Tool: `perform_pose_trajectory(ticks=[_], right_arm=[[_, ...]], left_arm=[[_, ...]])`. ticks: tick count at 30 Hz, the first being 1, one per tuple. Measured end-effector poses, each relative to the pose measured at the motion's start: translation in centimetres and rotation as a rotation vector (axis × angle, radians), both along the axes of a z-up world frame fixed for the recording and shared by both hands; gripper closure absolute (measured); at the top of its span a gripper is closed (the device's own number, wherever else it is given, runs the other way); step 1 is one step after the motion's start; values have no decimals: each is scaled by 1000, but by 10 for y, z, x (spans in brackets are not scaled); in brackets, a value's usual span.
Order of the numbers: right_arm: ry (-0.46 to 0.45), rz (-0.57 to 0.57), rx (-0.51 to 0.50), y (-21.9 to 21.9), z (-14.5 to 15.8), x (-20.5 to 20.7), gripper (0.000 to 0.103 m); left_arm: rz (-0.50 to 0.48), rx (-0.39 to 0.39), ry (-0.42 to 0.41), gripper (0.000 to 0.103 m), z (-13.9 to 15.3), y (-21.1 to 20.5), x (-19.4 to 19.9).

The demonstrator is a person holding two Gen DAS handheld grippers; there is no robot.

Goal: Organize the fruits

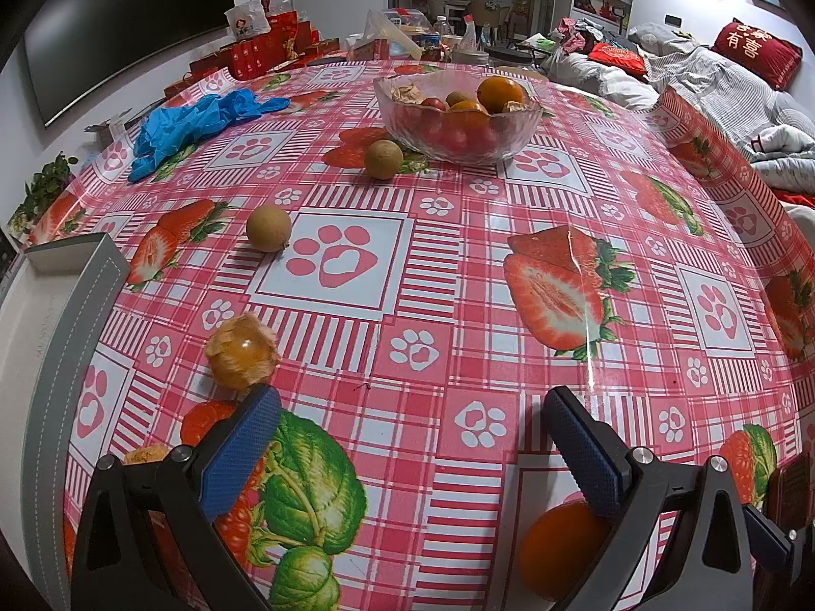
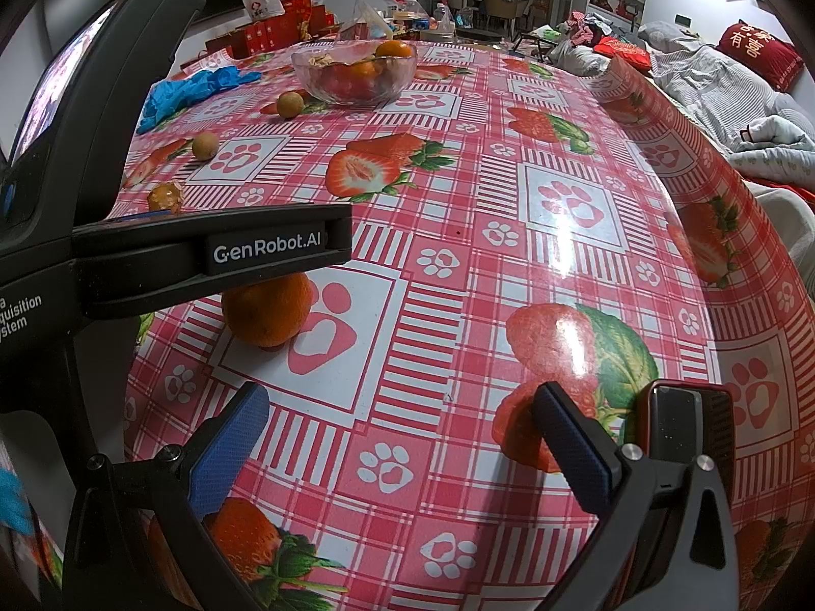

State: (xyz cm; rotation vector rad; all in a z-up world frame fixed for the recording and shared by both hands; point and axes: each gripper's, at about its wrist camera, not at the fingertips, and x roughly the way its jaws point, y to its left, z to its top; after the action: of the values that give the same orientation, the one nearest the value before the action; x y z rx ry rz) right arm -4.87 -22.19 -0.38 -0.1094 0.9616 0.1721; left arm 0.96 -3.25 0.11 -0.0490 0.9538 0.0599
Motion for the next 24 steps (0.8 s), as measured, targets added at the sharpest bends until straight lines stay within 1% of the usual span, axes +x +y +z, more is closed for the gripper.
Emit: perform_pose_trajectory(ticks=[9,18,24], right_arm=[[3,0,-1,0,0,0,0],[50,-5,-7,1,1,8,0],[64,-7,-9,1,0,9,0]], left_arm=[[0,0,0,0,0,1,0],[0,0,0,0,0,0,0],[0,0,0,0,0,1,0]])
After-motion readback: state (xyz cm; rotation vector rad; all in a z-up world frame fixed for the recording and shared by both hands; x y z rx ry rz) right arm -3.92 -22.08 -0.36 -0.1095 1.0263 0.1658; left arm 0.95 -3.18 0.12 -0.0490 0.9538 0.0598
